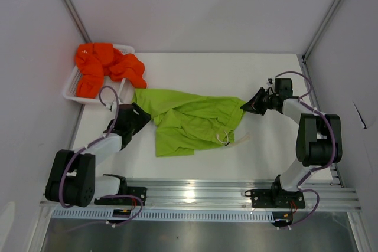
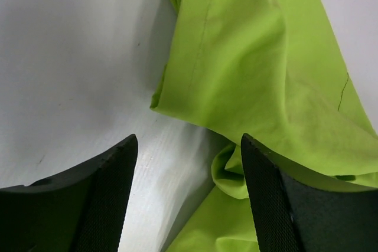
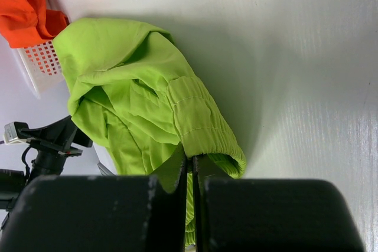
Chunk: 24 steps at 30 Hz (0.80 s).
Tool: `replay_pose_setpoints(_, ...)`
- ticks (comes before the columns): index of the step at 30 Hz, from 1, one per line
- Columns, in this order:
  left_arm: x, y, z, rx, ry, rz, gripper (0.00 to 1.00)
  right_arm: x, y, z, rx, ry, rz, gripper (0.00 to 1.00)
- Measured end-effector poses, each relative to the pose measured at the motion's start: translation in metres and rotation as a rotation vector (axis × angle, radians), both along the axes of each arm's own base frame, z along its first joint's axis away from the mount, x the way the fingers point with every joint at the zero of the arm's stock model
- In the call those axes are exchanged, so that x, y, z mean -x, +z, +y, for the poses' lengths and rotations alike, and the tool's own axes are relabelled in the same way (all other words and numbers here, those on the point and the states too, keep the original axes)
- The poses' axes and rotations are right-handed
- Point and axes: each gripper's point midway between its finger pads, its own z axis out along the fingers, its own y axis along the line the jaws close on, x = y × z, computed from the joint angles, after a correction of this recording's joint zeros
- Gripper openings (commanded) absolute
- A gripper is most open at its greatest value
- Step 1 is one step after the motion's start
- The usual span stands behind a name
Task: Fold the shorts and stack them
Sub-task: Flatten the shorts out
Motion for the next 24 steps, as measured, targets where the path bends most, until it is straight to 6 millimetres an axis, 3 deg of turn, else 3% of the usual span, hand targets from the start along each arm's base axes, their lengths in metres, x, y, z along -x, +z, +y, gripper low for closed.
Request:
replay_pose_setpoints(9,0.013,-0.017,0.015,0.062,0.076,0.007,0.65,0.0,0.0,0.0,0.0,0.0,-0.001,0.0)
replay_pose_setpoints(24,-0.008,-0.02,0.009,0.209,0.184,-0.042,0.53,-0.001,0.0,0.0,0.0,0.0,-0.004,0.0)
